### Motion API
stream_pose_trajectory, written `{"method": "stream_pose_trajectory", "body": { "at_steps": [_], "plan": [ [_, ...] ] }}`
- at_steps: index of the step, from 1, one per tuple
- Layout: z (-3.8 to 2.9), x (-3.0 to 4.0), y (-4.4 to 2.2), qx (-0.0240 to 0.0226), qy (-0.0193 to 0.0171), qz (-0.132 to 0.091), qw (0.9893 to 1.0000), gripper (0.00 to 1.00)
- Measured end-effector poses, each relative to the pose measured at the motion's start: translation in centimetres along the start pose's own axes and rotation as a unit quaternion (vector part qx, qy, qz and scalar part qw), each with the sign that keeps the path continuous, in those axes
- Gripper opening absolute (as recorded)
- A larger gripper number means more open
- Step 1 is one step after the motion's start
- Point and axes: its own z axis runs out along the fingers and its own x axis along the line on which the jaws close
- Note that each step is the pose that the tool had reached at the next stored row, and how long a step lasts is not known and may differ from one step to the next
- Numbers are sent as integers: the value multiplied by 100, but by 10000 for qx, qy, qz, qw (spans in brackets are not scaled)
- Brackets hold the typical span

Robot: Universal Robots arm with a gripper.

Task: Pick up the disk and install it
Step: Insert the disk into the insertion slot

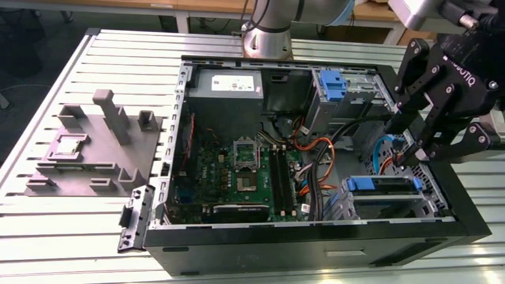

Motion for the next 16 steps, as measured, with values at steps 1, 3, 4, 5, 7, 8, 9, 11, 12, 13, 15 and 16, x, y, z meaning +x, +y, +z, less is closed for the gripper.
{"method": "stream_pose_trajectory", "body": {
  "at_steps": [1, 3, 4, 5, 7, 8, 9, 11, 12, 13, 15, 16],
  "plan": [
    [1, 0, 0, 0, -1, 0, 10000, 50],
    [2, 0, 0, 0, 0, 0, 10000, 50],
    [3, 0, 0, 0, 0, 0, 10000, 50],
    [3, 0, 0, 0, 0, 0, 10000, 50],
    [5, 0, 0, 0, 0, 0, 10000, 50],
    [6, 0, 0, 0, 0, 0, 10000, 50],
    [6, 0, 0, 0, 0, -1, 10000, 49],
    [7, 0, 0, 0, 0, 0, 10000, 42],
    [7, 0, 0, 0, 0, 0, 10000, 36],
    [7, 0, 0, 0, 0, 0, 10000, 36],
    [8, 0, 0, 0, -1, 0, 10000, 25],
    [8, 0, 0, 0, -1, -1, 10000, 25]
  ]
}}
